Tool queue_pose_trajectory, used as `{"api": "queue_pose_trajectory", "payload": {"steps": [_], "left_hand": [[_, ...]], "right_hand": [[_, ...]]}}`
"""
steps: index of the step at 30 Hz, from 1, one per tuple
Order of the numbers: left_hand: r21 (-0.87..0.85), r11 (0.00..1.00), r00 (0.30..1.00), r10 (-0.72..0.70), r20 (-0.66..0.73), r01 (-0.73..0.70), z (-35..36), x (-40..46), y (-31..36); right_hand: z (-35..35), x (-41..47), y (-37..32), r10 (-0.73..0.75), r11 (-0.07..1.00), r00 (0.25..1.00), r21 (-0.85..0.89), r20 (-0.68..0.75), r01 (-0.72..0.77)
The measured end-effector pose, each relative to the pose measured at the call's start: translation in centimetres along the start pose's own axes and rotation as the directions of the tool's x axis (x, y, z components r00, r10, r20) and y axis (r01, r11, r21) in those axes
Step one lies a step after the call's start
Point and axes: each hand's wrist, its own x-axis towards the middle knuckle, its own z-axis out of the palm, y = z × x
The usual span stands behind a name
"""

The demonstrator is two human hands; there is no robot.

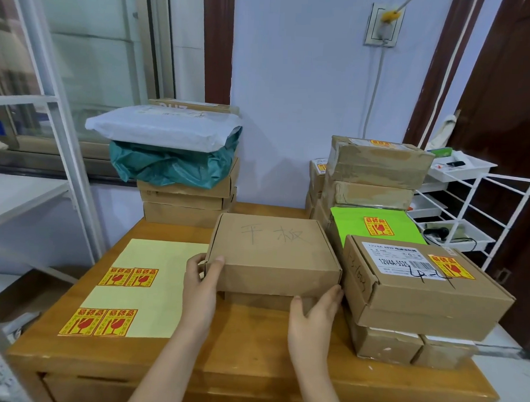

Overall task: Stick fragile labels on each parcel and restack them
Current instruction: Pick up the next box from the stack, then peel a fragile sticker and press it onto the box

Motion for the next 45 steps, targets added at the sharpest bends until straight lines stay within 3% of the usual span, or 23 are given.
{"api": "queue_pose_trajectory", "payload": {"steps": [10,20,25,30,34,37,41,45], "left_hand": [[0.25,0.967,0.995,0.024,0.093,-0.046,-2.3,1.8,0.6],[0.37,0.916,0.962,0.224,-0.157,-0.153,-10.6,0.9,2.0],[0.452,0.878,0.901,0.315,-0.3,-0.156,-15.4,0.3,1.6],[0.733,0.671,0.924,0.342,-0.17,-0.114,-18.9,0.7,0.4],[0.836,0.537,0.958,0.282,-0.049,-0.115,-19.1,0.7,-0.8],[0.87,0.467,0.963,0.268,0.028,-0.155,-18.4,0.5,-1.6],[0.941,0.297,0.959,0.272,0.08,-0.163,-18.1,0.8,-2.3],[0.955,0.236,0.951,0.289,0.109,-0.181,-18.3,1.1,-2.6]], "right_hand": [[3.1,-4.7,-1.1,-0.165,0.979,0.969,-0.089,0.184,0.184],[5.2,-5.5,-2.6,-0.32,0.923,0.904,-0.122,0.284,0.365],[7.1,-6.1,-4.1,-0.442,0.857,0.785,-0.053,0.433,0.512],[10.4,-5.3,-5.9,-0.487,0.736,0.553,-0.023,0.676,0.677],[14.0,-4.6,-6.1,-0.398,0.69,0.437,-0.05,0.806,0.722],[15.7,-4.3,-5.1,-0.358,0.656,0.405,-0.082,0.841,0.75],[16.2,-3.9,-3.6,-0.336,0.586,0.404,-0.147,0.851,0.797],[16.7,-4.2,-3.4,-0.367,0.531,0.417,-0.18,0.832,0.828]]}}
